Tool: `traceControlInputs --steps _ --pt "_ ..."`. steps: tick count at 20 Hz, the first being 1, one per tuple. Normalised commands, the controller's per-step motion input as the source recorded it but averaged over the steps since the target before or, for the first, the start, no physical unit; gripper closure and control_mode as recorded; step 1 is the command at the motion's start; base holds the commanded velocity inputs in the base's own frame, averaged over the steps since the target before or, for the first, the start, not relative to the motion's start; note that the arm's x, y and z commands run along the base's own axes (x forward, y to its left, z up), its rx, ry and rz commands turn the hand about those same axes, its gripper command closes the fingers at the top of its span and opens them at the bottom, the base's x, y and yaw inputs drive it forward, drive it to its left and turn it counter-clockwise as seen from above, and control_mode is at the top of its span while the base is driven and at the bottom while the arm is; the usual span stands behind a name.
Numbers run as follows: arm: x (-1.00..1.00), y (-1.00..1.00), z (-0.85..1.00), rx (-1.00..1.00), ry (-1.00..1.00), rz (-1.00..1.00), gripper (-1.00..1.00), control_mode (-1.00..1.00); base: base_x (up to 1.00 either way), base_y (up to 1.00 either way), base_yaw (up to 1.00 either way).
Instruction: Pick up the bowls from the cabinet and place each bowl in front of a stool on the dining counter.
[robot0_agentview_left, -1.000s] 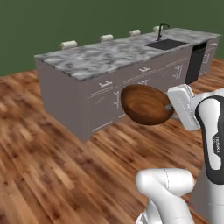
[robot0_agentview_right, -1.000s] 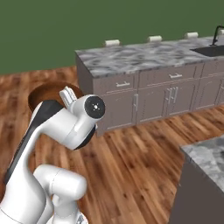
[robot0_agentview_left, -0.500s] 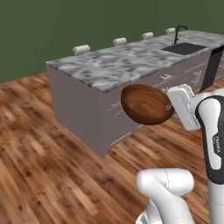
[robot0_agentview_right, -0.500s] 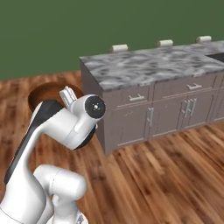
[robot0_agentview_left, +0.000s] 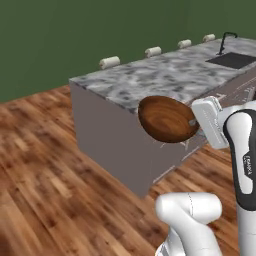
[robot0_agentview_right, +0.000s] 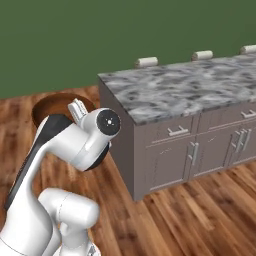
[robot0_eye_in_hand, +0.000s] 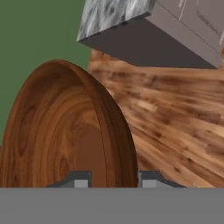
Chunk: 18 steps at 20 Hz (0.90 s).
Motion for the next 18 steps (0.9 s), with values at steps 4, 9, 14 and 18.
traceControlInputs --steps 4,9,14,18 --pt "0.0 0.0 0.0 0.0 0.0 0.0 1.0 1.0 1.0 0.99 -0.09" --pt "0.0 0.0 0.0 0.0 0.0 0.0 1.0 1.0 1.0 1.0 -0.15" --pt "0.0 0.0 0.0 0.0 0.0 0.0 1.0 1.0 1.0 1.0 -0.24" --pt "0.0 0.0 0.0 0.0 0.0 0.0 1.0 1.0 1.0 1.0 -0.27"
